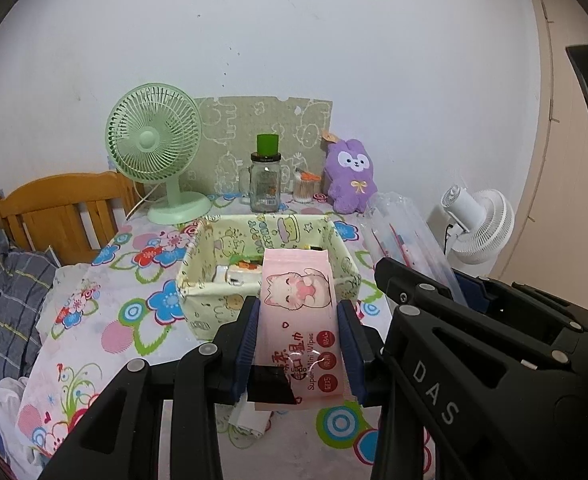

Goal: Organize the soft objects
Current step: 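Carry the wipes pack over the box with the left tool while the right tool carries the tube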

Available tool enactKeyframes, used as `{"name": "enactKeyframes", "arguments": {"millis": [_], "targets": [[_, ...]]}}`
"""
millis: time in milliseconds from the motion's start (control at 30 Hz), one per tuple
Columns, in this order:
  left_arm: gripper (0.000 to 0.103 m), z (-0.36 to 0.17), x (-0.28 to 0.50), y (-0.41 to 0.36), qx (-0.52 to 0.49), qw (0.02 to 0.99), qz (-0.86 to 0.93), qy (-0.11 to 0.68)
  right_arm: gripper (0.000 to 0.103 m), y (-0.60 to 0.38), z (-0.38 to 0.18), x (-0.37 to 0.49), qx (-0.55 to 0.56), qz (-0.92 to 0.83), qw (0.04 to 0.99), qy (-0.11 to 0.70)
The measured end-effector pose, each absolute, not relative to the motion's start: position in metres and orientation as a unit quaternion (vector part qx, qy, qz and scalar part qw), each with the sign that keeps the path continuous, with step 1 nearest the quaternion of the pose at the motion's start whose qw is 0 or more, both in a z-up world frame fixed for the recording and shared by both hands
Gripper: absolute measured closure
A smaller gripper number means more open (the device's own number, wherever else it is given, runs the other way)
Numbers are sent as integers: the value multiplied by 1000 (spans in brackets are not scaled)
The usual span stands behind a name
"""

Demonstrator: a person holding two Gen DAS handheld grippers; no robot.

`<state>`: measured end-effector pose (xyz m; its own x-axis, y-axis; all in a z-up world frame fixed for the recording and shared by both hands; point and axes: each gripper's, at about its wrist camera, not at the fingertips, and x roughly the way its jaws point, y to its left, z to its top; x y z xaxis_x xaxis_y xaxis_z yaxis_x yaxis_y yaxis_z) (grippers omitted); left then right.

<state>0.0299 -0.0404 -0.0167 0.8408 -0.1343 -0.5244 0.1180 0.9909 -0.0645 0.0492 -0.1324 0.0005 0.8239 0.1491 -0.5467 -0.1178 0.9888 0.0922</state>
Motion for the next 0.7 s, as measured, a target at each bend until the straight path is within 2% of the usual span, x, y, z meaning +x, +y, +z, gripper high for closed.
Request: {"name": "enactKeyframes", "arguments": {"millis": [700], "targets": [[63,-9,71,-23,-16,964,-52,261,76,-114,10,95,23,83,957,278]]}}
